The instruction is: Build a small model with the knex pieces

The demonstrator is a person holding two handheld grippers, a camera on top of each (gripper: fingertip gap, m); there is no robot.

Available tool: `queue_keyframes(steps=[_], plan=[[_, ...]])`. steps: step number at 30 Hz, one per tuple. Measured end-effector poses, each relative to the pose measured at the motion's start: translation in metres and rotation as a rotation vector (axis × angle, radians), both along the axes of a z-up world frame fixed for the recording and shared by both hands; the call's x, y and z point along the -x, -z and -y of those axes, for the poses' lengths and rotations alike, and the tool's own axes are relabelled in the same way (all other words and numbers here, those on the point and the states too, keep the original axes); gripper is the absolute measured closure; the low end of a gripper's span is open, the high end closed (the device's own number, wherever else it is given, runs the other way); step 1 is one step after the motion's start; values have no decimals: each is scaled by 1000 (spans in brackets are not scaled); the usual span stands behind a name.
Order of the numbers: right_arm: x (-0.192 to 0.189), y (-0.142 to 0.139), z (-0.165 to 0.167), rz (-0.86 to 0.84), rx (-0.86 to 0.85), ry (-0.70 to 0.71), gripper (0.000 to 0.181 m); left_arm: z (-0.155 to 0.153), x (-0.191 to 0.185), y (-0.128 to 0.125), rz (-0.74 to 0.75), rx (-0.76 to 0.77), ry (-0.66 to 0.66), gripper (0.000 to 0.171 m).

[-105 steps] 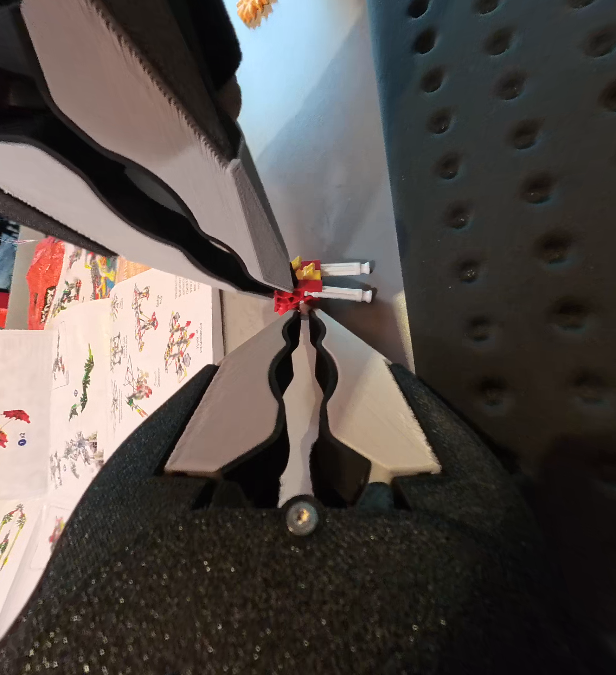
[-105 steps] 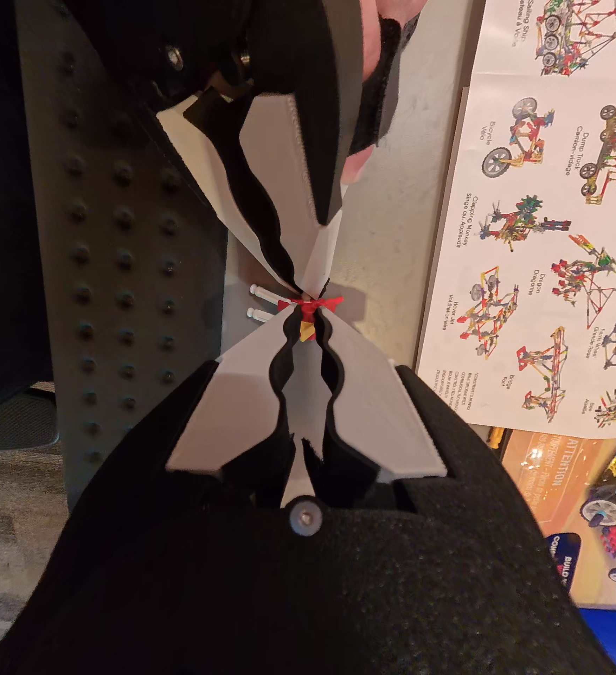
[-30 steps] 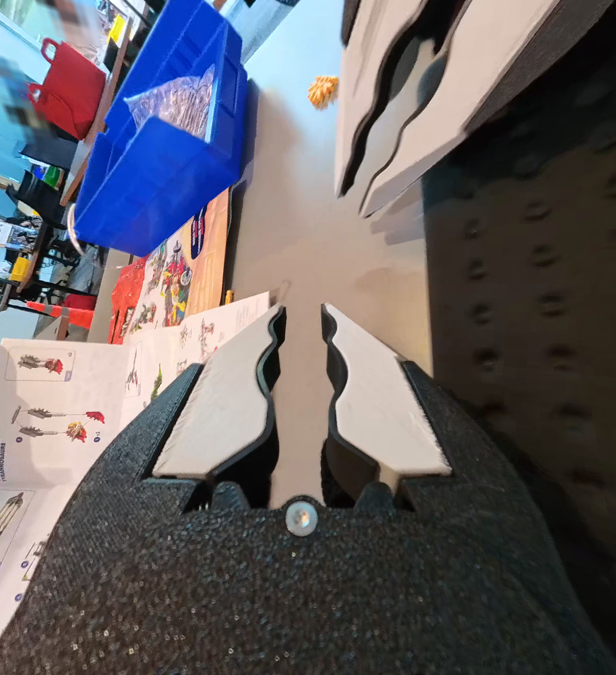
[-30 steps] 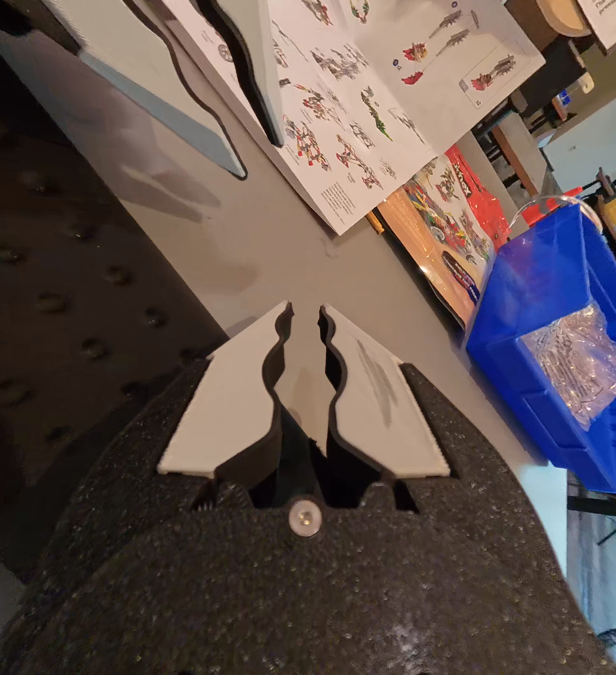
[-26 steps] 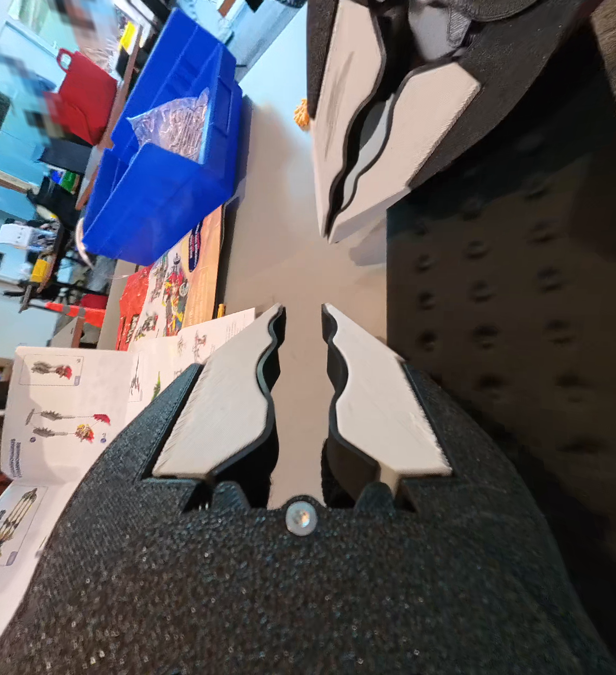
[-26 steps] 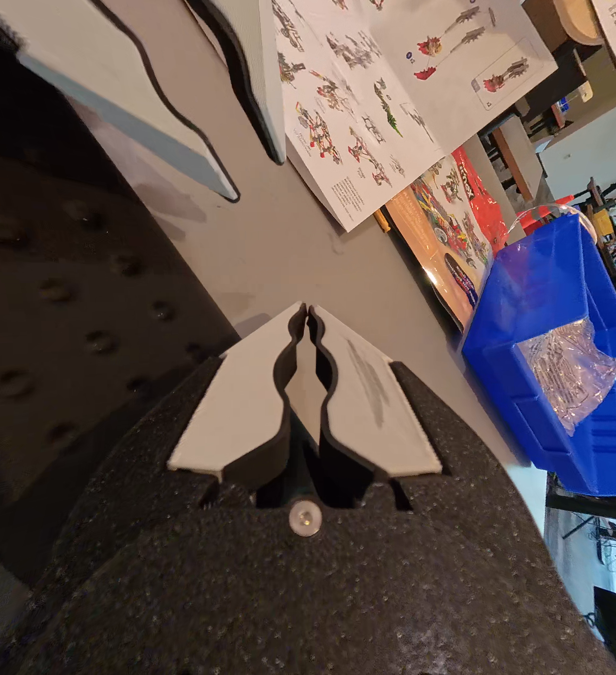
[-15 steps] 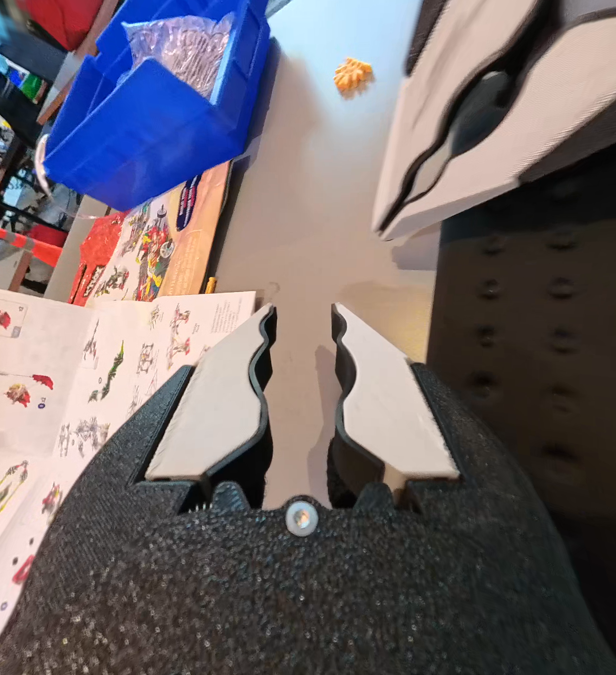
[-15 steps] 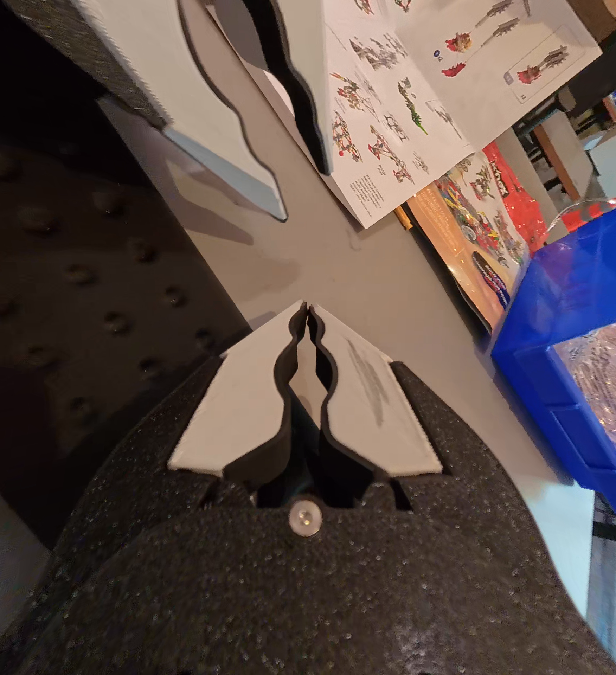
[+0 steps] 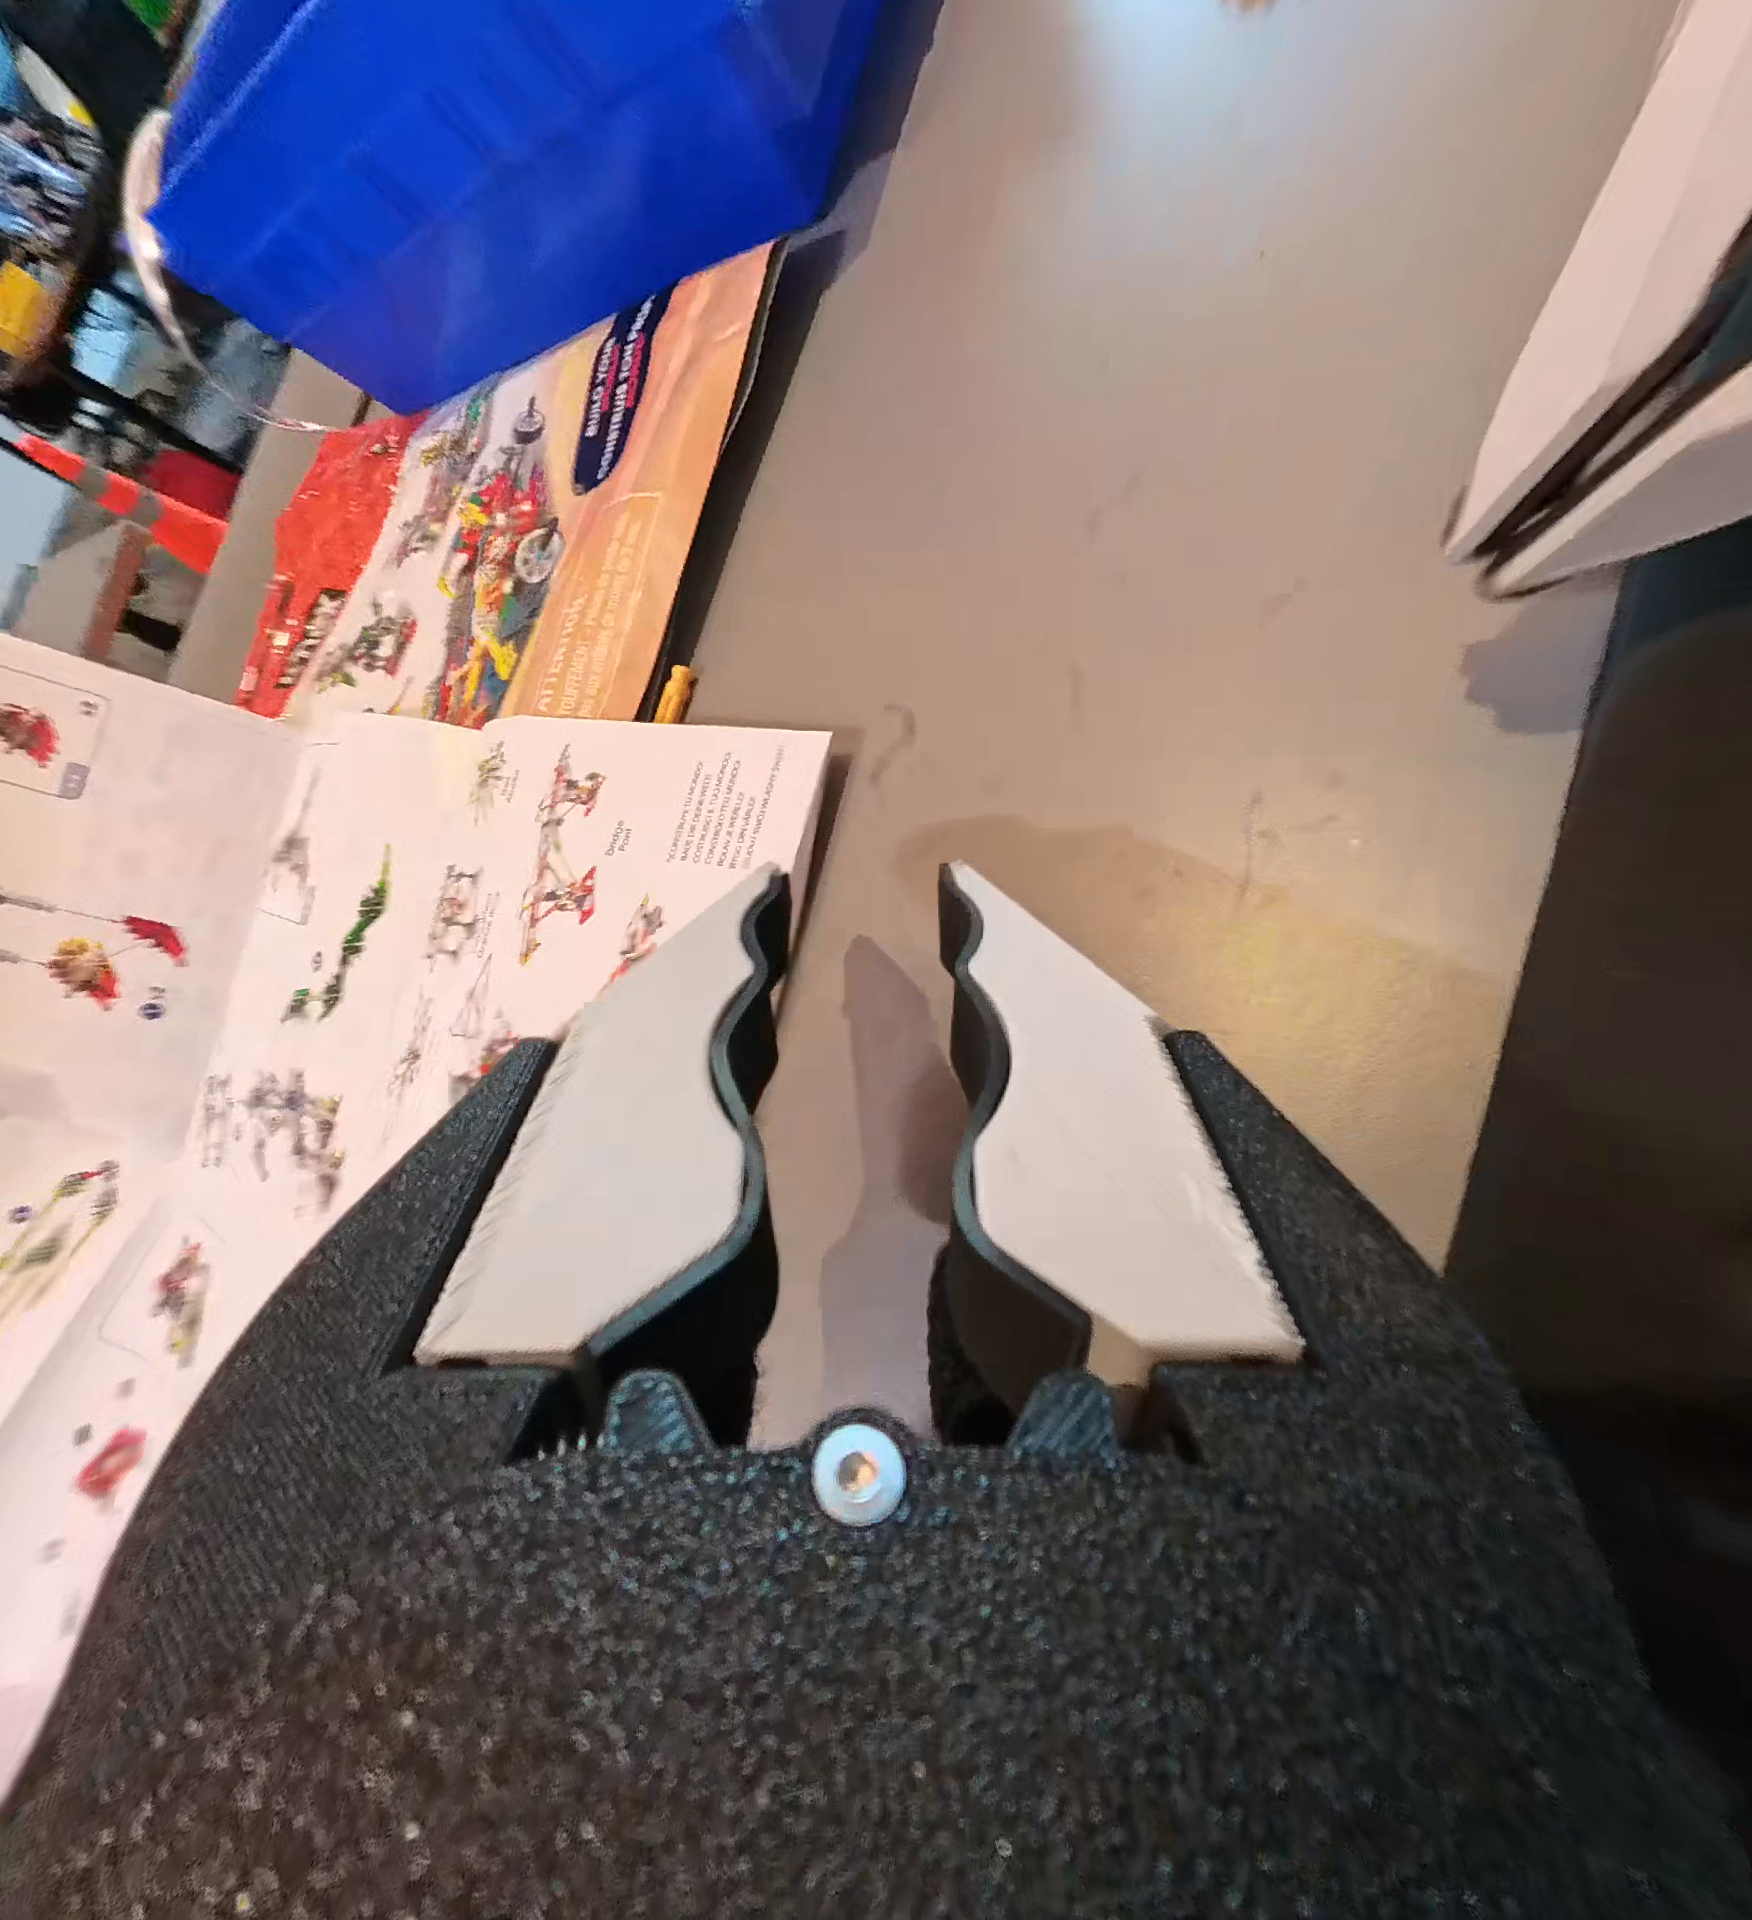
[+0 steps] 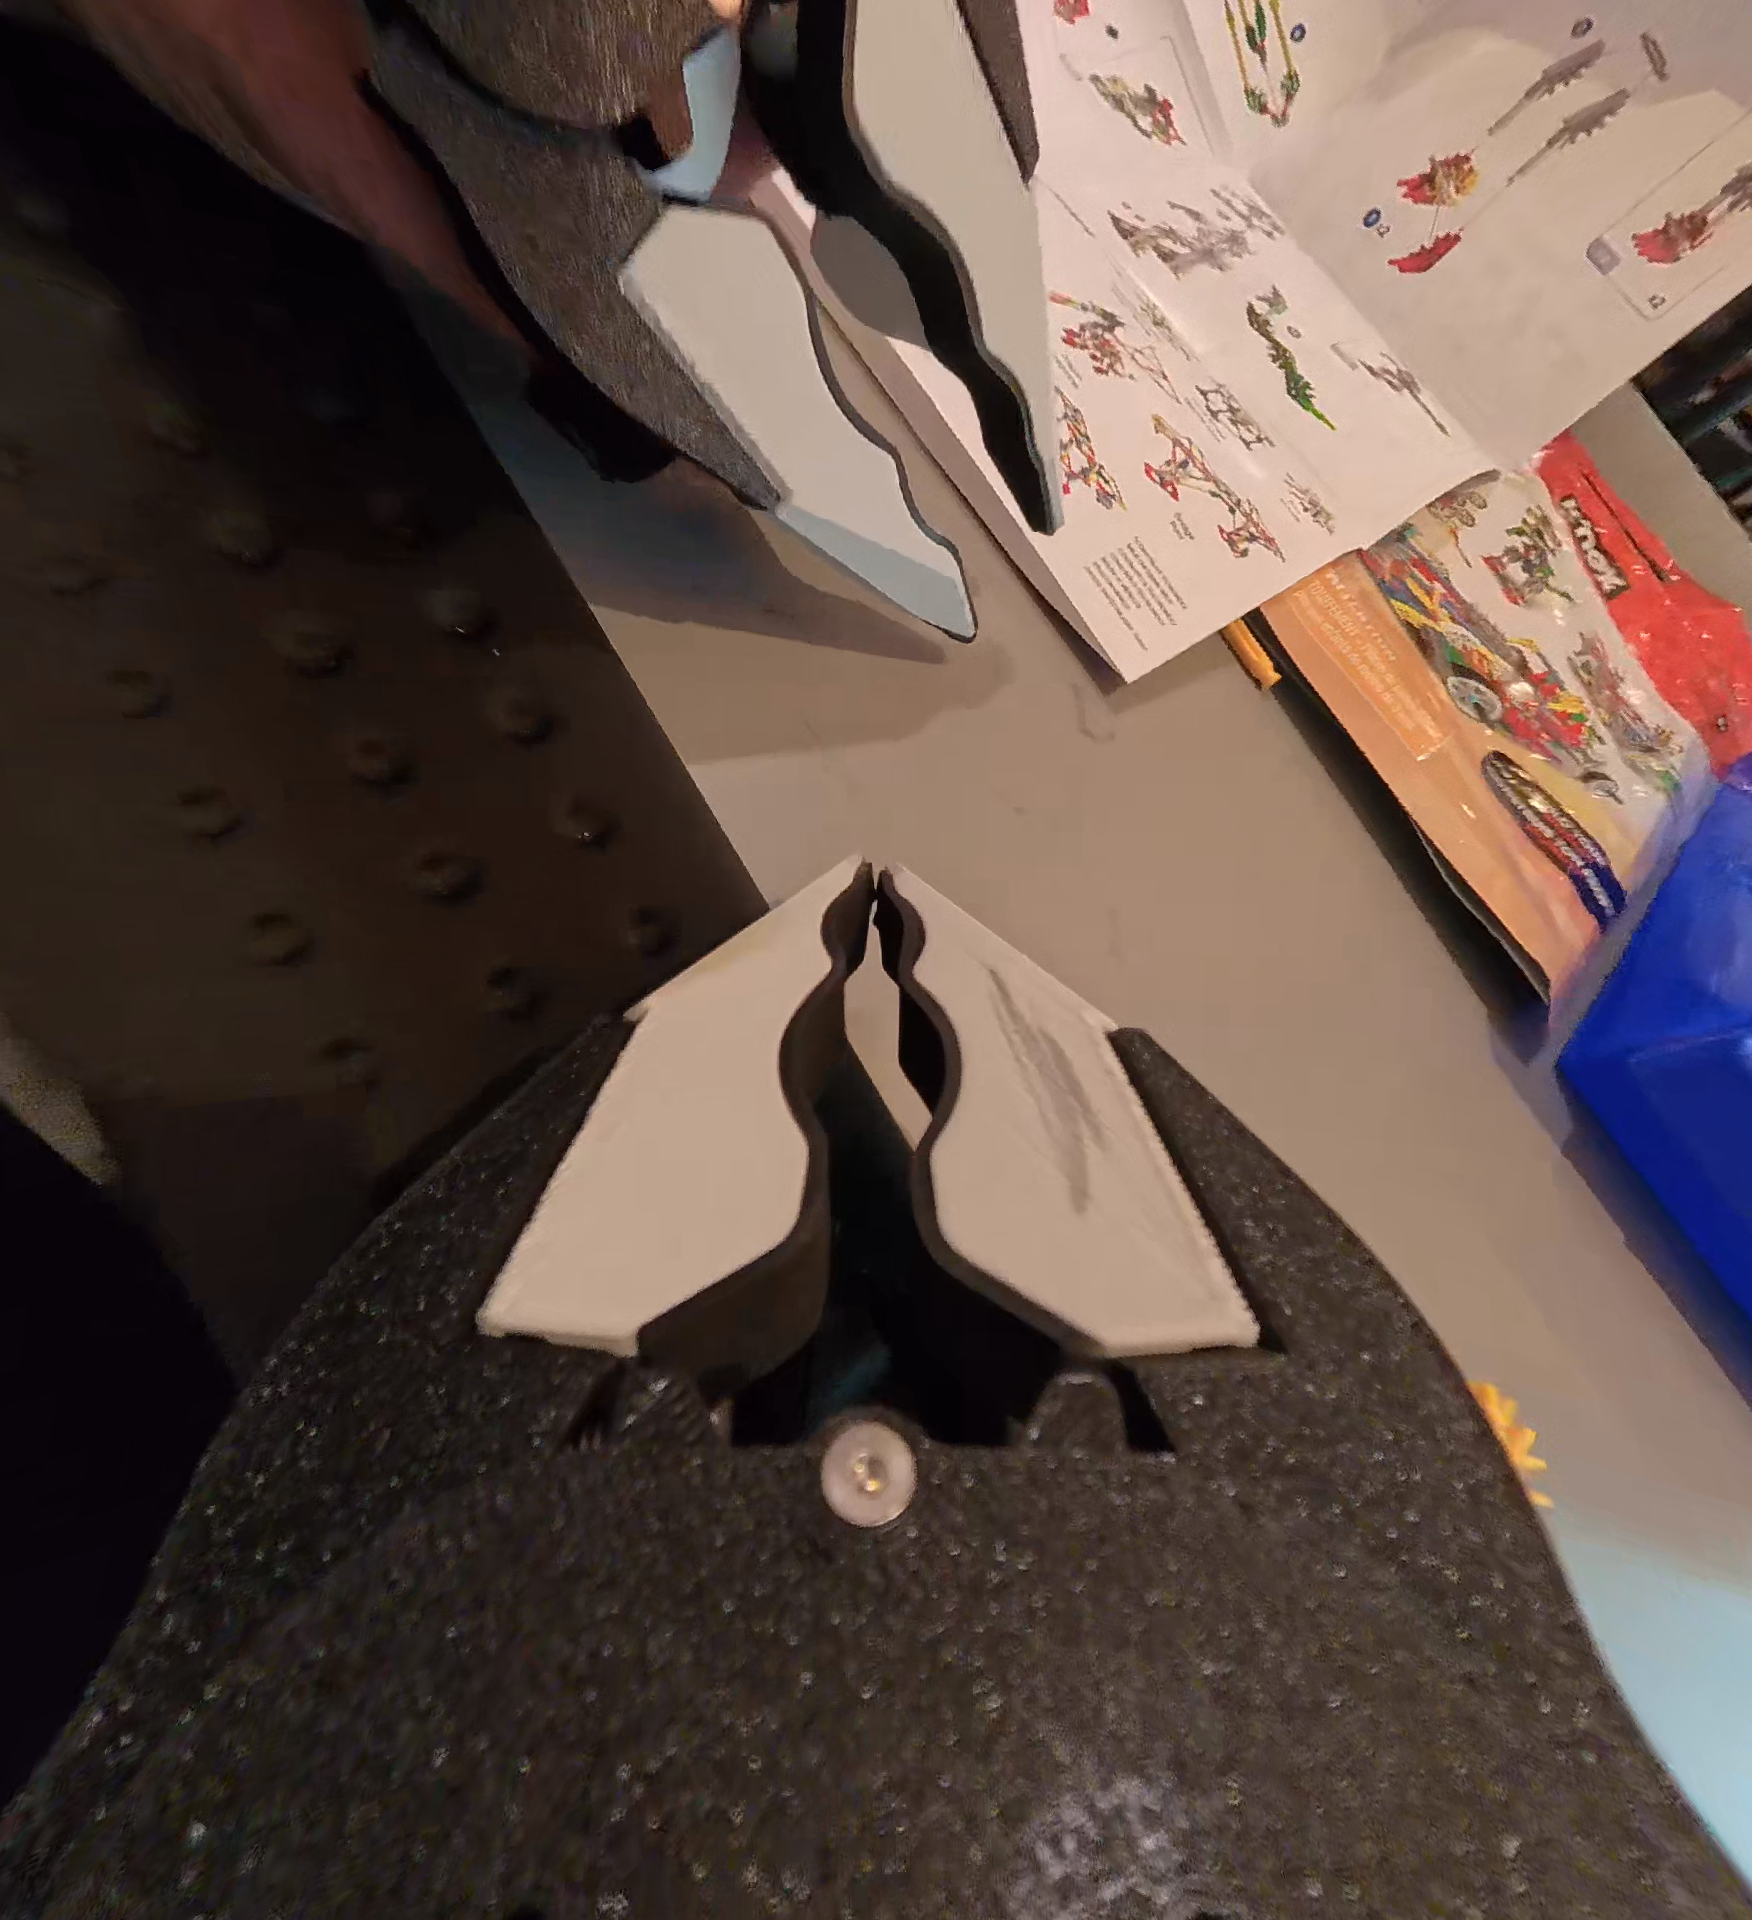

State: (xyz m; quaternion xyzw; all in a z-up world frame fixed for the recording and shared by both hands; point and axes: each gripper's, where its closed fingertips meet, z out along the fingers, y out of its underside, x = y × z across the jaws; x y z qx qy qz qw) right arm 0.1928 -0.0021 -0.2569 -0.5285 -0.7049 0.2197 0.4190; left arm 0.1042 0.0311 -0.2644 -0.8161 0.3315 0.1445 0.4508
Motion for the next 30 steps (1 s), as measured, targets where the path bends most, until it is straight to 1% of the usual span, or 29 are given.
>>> queue_keyframes(steps=[1,2,3,4,6,7,9,11,12,13,15,17,19,21,22,23,24,25,27,30], plan=[[-2,-5,3,-21,42,-27,178,0,3,-2,-38,-19,-8,147],[-6,-11,8,-41,90,-56,161,0,8,-5,-78,-44,-22,148],[-11,-19,14,-55,145,-90,133,-1,14,-11,-123,-80,-46,150],[-18,-27,24,-70,197,-143,128,0,20,-20,-158,-119,-79,153],[-40,-50,41,-122,275,-258,128,2,24,-36,-180,-163,-169,153],[-55,-62,46,-148,315,-318,128,4,19,-41,-158,-176,-223,151],[-91,-78,45,-152,406,-413,127,3,-5,-52,-141,-241,-298,148],[-132,-89,34,-134,491,-498,128,-3,-41,-52,-174,-294,-338,147],[-154,-93,26,-129,518,-533,128,-9,-57,-50,-223,-299,-358,148],[-174,-98,15,-144,535,-555,128,-15,-66,-52,-284,-322,-410,147],[-217,-106,-11,-189,572,-606,129,-32,-90,-49,-273,-322,-454,147],[-260,-108,-41,-234,608,-644,128,-46,-101,-52,-289,-333,-522,145],[-299,-98,-72,-238,629,-657,129,-55,-108,-54,-319,-352,-591,145],[-332,-83,-108,-236,634,-635,129,-60,-117,-59,-349,-389,-654,147],[-347,-73,-127,-230,641,-617,129,-64,-124,-61,-371,-409,-662,150],[-360,-61,-145,-217,657,-601,129,-65,-125,-62,-434,-422,-677,157],[-372,-47,-163,-198,674,-576,129,-65,-123,-60,-495,-406,-703,159],[-382,-31,-182,-174,684,-541,129,-65,-120,-58,-521,-390,-719,164],[-398,3,-217,-121,699,-484,129,-64,-116,-58,-489,-384,-733,164],[-419,59,-264,-16,700,-418,129,-66,-108,-50,-499,-319,-765,164]])
